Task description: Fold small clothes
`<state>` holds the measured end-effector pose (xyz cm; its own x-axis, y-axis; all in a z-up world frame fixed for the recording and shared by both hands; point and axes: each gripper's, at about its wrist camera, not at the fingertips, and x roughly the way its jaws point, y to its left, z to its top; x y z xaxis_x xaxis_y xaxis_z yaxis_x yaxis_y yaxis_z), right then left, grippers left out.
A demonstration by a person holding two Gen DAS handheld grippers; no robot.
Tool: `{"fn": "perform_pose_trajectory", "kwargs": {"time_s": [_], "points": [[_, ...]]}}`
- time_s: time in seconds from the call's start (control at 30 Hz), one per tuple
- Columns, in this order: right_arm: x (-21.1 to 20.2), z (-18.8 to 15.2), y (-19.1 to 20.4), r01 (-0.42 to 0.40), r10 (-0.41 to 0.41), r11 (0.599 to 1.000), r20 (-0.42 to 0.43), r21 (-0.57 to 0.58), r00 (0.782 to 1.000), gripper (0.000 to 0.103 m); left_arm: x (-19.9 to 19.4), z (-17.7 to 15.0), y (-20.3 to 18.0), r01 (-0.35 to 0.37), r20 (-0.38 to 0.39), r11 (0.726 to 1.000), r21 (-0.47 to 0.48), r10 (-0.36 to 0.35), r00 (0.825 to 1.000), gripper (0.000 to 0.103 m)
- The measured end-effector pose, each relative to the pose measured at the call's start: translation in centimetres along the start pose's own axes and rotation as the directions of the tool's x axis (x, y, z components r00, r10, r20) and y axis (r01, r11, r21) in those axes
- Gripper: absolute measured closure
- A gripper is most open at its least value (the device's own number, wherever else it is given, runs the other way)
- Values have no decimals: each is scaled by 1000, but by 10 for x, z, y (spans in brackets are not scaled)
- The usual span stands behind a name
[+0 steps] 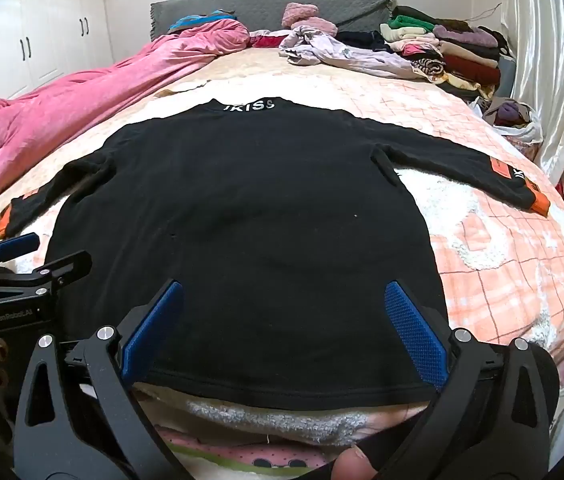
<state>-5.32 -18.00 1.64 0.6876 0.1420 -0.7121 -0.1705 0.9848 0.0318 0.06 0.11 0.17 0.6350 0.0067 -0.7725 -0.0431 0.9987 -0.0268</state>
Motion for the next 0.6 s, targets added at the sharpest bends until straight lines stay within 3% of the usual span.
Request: {"fn": "perform_pose_trajectory", "kwargs": {"time_s": [0.6], "points": [[0,0,0,2,-2,1000,1,-2,1000,8,1,2,3,-5,6,1000,0,5,1000,4]]}}
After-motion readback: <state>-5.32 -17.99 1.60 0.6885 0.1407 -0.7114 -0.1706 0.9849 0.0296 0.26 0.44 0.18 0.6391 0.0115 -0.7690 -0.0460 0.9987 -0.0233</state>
